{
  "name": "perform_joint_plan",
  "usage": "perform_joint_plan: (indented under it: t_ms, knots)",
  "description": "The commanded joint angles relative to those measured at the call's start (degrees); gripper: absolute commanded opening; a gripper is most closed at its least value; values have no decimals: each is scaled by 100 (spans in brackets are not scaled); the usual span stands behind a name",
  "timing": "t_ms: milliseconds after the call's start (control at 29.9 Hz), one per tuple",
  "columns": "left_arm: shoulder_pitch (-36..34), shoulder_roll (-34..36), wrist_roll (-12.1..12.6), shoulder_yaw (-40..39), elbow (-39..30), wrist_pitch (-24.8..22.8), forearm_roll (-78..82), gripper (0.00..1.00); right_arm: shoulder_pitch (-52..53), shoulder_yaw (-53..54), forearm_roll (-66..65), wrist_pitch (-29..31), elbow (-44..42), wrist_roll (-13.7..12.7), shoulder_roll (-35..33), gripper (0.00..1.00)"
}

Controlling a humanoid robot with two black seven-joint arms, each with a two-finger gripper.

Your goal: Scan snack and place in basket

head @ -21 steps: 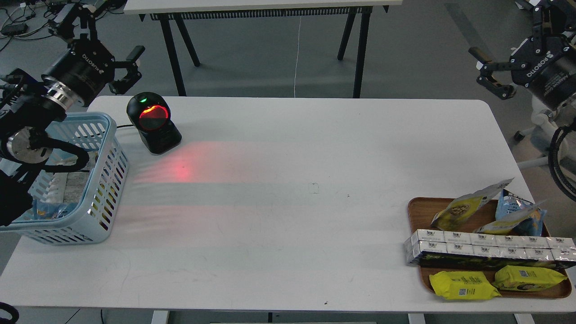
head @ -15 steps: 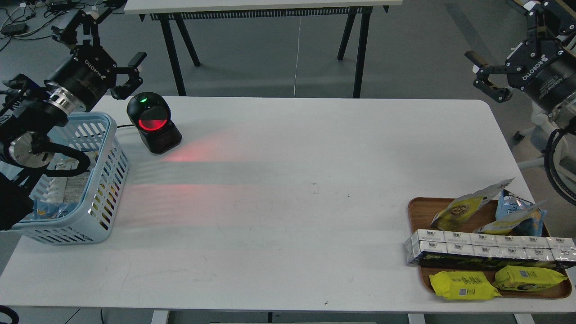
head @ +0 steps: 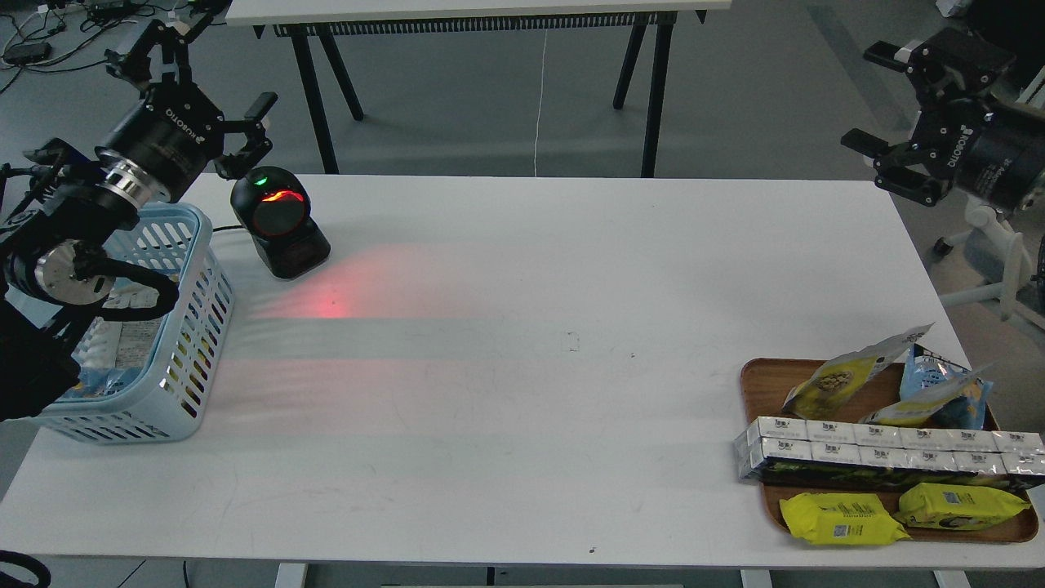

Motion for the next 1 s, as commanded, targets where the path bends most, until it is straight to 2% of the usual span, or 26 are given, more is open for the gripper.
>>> perform_joint_plan:
  t_ms: [0, 334, 602, 702, 836, 970]
  knots:
    - [-6, -118, 0, -2, -9, 0, -3, 100, 414, -525, 217, -1, -2, -21, -156, 100]
    - [-14, -286, 0, -107, -9, 0, 14, 100, 415, -315, 842, -1, -11, -12, -683, 100]
    - [-67, -294, 0, -116, -18, 0, 23, 100, 424, -200, 1307, -1, 182, 67, -754, 100]
    - [-67, -321, 0, -125, -18, 0, 23, 100, 371, -314, 1282, -1, 427, 67, -753, 100]
    - [-120, -522, 0, -125, -18, 0, 14, 100, 441, -709, 1089, -1, 955, 50, -1227, 100]
    - [-129, -725, 9, -125, -44, 0, 23, 100, 459, -789, 597, -1, 1132, 50, -1465, 100]
